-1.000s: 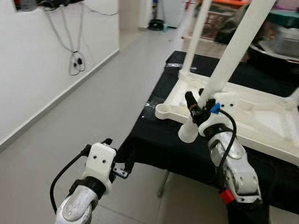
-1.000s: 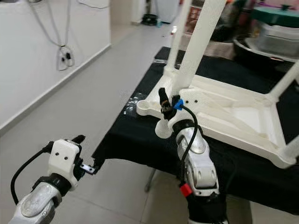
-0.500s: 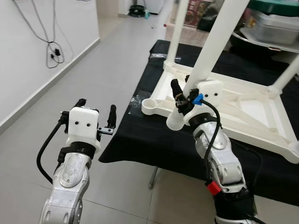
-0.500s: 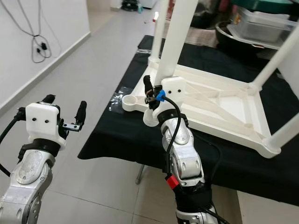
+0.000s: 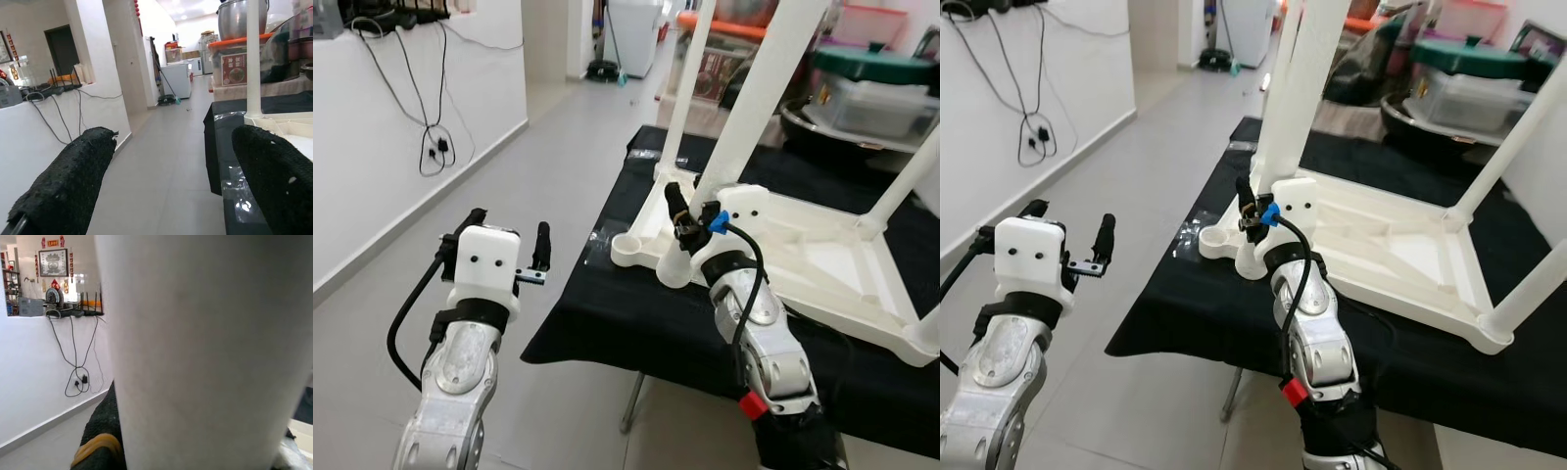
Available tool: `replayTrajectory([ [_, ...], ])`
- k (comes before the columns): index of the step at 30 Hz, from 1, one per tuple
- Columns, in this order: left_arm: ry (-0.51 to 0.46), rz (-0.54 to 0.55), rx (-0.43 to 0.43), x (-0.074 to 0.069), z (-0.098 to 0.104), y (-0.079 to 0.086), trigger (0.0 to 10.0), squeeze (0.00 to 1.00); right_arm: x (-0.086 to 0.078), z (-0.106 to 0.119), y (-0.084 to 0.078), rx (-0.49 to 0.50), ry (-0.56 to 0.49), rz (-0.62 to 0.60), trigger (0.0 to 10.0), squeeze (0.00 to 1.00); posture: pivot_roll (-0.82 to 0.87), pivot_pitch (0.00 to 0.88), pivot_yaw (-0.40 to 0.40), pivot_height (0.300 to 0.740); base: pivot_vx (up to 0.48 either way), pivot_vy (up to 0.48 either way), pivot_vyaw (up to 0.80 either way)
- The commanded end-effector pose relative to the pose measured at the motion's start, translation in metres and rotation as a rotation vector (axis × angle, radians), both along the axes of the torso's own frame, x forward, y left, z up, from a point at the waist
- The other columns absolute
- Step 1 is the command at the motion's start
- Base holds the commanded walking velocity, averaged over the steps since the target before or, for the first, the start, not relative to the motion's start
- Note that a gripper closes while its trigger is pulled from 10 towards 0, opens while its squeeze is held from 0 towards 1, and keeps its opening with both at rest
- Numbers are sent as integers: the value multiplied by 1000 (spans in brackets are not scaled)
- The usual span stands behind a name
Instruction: Building children table
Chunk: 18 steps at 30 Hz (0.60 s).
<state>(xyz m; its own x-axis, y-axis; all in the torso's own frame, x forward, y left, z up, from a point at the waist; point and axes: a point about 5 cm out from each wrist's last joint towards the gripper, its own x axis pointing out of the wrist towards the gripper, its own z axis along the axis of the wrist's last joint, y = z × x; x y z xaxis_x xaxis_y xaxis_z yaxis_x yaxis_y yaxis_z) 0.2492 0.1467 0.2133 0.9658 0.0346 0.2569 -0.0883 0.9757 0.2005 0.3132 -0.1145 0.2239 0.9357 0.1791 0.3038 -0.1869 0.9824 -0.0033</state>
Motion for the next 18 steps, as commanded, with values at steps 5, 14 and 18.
replayTrajectory([
  [5, 7, -59, 7, 1, 0, -12, 10000, 0, 1, 1, 1, 2, -6, -7, 10000, 0, 126, 0, -126, 740, 423, 0, 0],
  [14, 18, -51, 7, 2, -3, -13, 10000, 0, 1, 0, 0, 2, -7, -12, 10000, 0, 127, 0, -130, 740, 341, 0, 0],
  [18, 25, -52, 7, 2, -4, -12, 10000, 0, 1, -1, 0, 2, -4, -14, 10000, 0, 127, 0, -129, 740, 0, 0, 0],
])
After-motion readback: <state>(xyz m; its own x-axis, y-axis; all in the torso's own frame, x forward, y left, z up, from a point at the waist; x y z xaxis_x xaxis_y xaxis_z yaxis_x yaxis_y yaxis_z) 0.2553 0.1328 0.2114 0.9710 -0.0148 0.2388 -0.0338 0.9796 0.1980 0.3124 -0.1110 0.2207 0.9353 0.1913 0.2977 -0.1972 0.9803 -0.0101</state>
